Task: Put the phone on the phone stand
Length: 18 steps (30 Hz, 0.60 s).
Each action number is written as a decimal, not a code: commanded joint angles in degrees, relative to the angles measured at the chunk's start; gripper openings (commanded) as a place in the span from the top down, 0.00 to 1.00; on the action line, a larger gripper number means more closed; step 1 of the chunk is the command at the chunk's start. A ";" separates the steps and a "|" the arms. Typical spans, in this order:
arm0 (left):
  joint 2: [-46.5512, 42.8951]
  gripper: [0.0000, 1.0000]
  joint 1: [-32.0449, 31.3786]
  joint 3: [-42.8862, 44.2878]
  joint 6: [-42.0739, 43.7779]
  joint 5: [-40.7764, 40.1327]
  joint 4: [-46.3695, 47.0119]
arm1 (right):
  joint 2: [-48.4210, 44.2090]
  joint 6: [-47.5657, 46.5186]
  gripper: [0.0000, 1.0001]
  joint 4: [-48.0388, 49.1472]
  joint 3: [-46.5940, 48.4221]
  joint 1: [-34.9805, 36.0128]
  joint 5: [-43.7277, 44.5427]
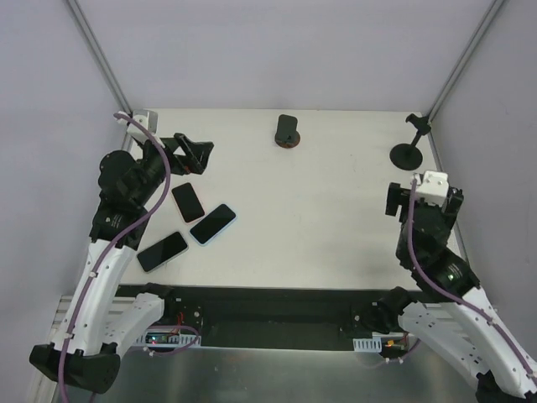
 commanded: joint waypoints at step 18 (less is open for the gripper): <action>8.94 0.01 0.11 6.27 -5.22 10.99 -2.65 | 28.26 25.48 0.04 -14.39 13.28 -23.95 -35.60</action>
